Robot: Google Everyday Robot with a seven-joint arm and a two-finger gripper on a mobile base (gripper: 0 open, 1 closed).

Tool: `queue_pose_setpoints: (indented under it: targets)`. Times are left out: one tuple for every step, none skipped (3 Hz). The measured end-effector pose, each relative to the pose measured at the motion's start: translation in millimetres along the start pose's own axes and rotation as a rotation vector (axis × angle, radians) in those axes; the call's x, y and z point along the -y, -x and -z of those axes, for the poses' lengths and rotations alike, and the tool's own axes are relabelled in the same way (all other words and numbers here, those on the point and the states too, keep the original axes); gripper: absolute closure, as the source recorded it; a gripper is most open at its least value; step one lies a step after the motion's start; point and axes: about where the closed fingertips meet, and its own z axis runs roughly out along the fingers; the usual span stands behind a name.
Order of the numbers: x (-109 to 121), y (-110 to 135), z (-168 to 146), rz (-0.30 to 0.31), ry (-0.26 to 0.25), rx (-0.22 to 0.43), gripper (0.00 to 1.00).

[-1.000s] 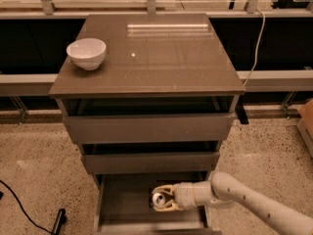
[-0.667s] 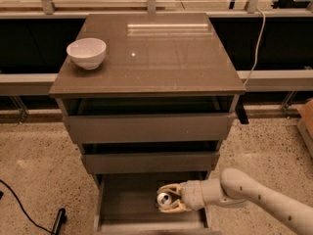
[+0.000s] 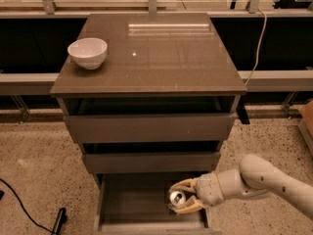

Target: Pick redbull can from bottom drawer and place on counter

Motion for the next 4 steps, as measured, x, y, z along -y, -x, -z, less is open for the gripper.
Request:
queue_pose_setpoints:
  targets:
    - [3,0,4,-0.011,0.0,0.005,1.0]
    - [18,28,34,0.033,0.006,0.012,1.0]
    - [14,79,71,0.109,0.058,-0.014,1.0]
    - [14,125,103,0.166,0.102,-0.009,1.0]
